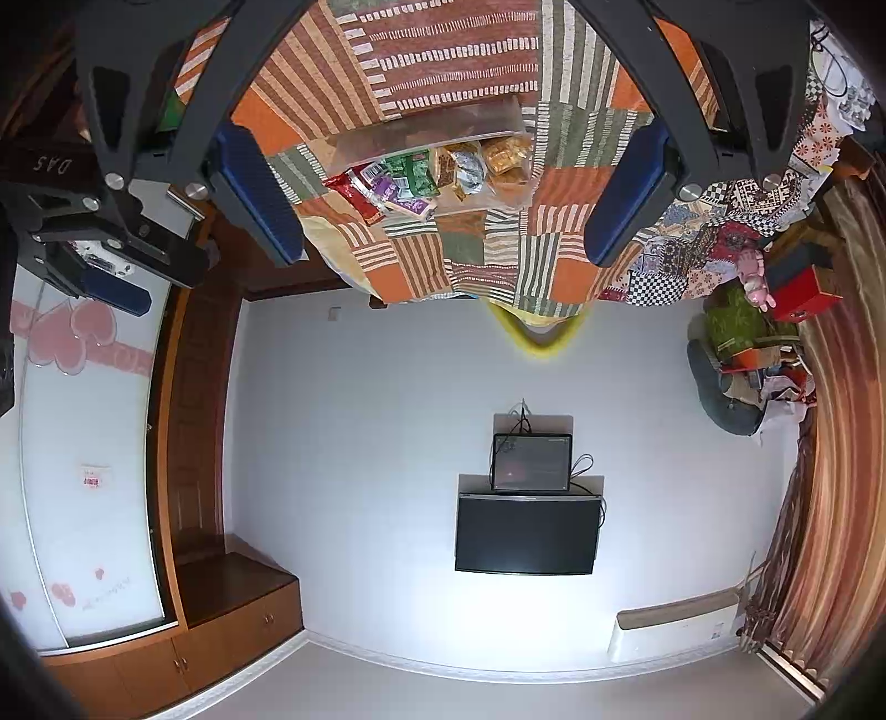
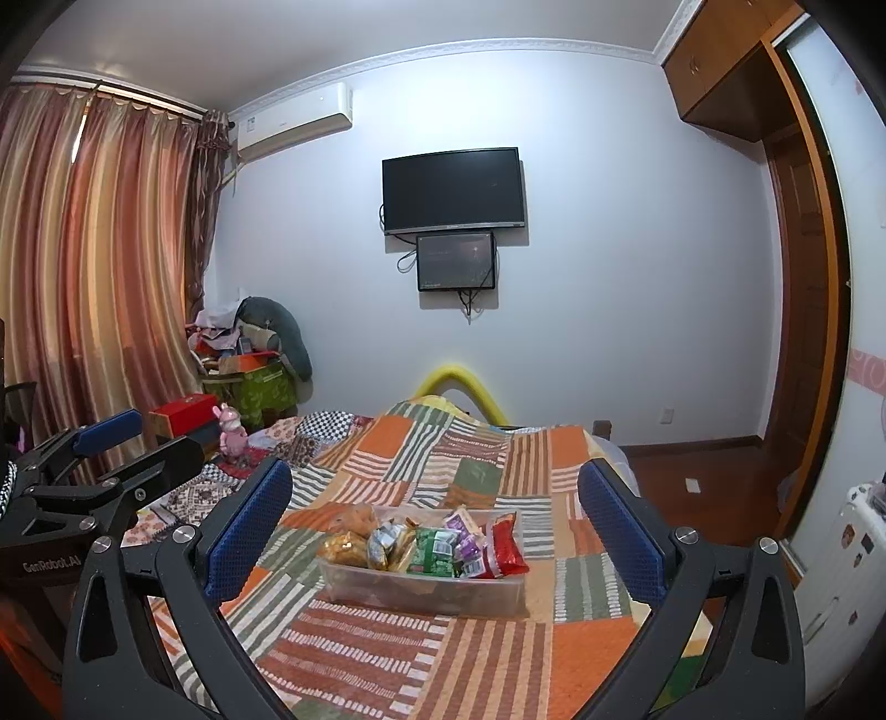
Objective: Organize snacks
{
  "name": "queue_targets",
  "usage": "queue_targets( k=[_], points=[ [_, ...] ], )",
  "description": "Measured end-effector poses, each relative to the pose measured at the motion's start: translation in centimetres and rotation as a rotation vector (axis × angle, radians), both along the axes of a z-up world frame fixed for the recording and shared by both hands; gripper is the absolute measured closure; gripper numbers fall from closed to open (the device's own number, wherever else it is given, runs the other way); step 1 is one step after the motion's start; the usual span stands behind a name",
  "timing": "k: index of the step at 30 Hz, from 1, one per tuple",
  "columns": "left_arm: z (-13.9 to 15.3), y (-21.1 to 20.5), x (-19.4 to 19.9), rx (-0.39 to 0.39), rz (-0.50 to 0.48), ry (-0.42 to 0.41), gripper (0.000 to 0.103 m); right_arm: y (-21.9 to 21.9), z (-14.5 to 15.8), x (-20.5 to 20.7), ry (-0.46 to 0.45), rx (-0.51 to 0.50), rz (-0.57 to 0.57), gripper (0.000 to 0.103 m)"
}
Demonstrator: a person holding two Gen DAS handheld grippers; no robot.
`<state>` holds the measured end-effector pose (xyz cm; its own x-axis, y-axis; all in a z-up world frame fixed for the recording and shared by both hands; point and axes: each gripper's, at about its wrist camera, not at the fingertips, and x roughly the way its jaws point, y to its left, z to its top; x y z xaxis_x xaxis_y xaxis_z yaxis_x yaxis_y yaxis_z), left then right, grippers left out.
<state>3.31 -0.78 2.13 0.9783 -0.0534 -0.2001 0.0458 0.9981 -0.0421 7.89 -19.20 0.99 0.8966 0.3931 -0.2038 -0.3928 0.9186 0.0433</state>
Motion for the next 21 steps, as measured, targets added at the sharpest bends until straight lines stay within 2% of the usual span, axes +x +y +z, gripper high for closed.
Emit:
queue_targets(
  k=[21],
  points=[
    [0.03, 0.16, 0.29, -0.023, -0.043, 0.03, 0.0, -0.06, 0.29, 0.23, -0.011, 0.0, -0.007, 0.0]
  ],
)
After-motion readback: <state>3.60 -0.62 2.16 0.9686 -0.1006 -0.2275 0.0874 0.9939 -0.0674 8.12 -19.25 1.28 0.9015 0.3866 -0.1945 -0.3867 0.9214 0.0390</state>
